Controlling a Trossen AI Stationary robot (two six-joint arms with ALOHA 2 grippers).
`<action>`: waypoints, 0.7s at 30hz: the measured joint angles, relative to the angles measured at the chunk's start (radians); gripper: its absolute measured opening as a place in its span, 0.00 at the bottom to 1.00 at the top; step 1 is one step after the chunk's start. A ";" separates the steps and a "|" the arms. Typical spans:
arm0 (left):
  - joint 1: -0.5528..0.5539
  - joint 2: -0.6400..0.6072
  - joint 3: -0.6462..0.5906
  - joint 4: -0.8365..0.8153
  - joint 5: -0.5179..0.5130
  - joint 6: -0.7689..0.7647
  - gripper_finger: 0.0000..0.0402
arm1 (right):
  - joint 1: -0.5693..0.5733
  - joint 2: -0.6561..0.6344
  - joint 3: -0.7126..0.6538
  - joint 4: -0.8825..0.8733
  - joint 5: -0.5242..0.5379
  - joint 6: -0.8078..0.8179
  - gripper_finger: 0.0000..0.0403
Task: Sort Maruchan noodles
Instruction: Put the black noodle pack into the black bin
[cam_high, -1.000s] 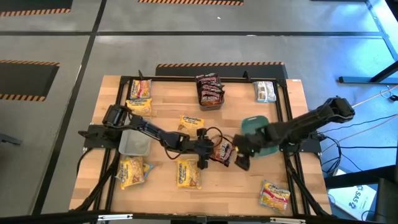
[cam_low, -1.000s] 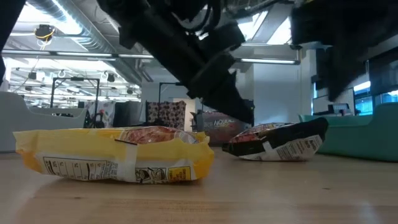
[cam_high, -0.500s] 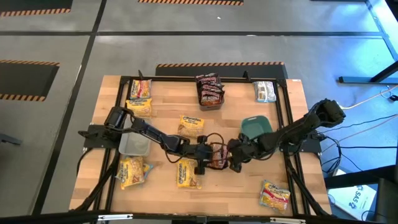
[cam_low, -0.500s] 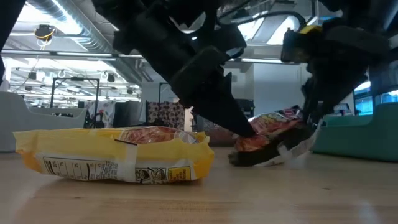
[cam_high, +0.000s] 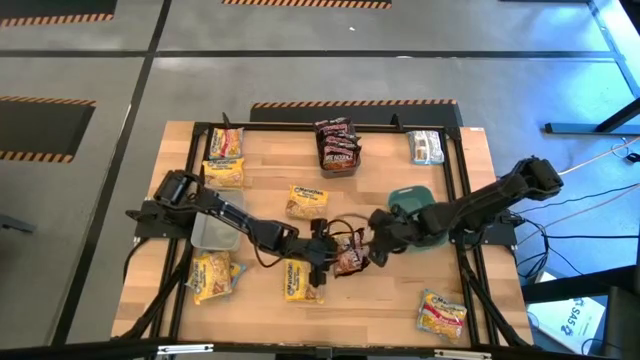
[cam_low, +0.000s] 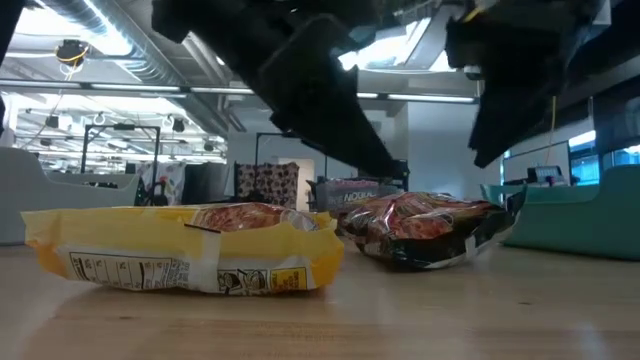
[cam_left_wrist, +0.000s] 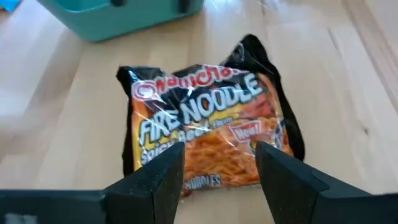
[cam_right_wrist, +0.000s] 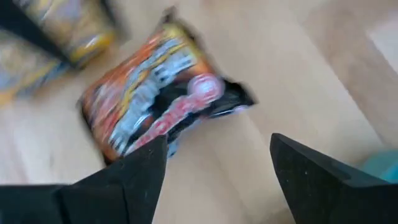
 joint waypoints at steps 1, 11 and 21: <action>0.002 0.013 0.002 0.009 0.001 0.000 0.48 | -0.007 0.006 -0.012 0.036 -0.007 0.028 0.67; 0.009 0.084 0.002 -0.011 -0.002 -0.042 0.48 | -0.022 0.021 -0.192 0.391 -0.100 0.113 0.67; 0.012 0.090 0.000 -0.019 0.003 -0.048 0.48 | -0.021 0.018 -0.240 0.543 -0.200 0.140 0.67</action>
